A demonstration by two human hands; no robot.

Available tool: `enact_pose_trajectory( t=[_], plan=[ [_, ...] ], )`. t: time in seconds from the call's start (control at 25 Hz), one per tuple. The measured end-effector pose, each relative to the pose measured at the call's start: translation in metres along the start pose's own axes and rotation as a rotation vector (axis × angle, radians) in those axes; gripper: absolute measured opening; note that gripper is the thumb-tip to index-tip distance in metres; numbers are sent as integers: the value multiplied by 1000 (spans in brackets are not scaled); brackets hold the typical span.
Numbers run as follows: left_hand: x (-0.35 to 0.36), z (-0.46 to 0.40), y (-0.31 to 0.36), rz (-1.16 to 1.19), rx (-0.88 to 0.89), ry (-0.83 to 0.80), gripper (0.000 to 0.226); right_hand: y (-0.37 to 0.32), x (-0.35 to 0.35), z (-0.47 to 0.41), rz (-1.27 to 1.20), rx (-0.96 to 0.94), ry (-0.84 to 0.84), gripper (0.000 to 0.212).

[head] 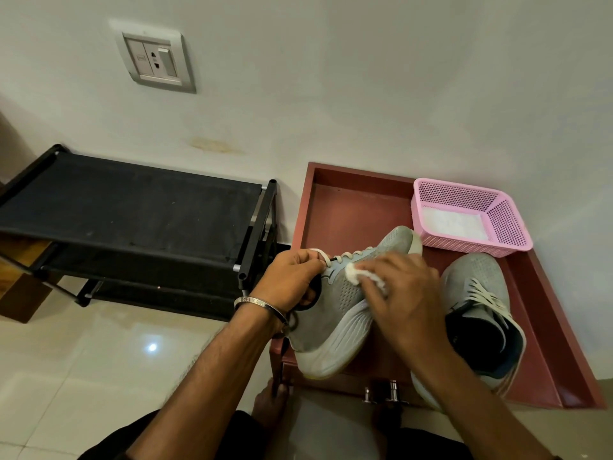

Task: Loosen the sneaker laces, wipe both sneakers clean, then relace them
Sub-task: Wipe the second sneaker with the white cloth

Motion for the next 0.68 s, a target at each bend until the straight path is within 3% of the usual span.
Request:
enact_pose_trajectory(
  t=[0.08,0.16,0.32,0.44,0.52,0.68],
  plan=[
    [-1,-1,0,-3,0,3,18,-40,11,14,-145,-189,-106,18],
    [0,-2,1,-4,10,-6,18,-31,9,9,-43,-235,-118,17],
    [-1,-4,-2,-29,19,28,26,22,-6,-8,77,97,32,15],
    [-1,-6,-3,-16,10,14,20,-36,15,8,-165,-127,-93,17],
    [2,-6,0,0,23,-20,15,-40,16,8,-123,-239,-133,18],
    [1,-5,-1,-46,31,15,17,15,0,-13,59,69,20,15]
  ],
)
Point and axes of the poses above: each hand's wrist, its own z-axis away from the middle knuckle, its own x-axis out of the palm, y = z × x, the point moved 6 cm from there along -z, towards the middle knuckle, and after that the axes turned 11 degrees about -x, right-handed, at the moved point
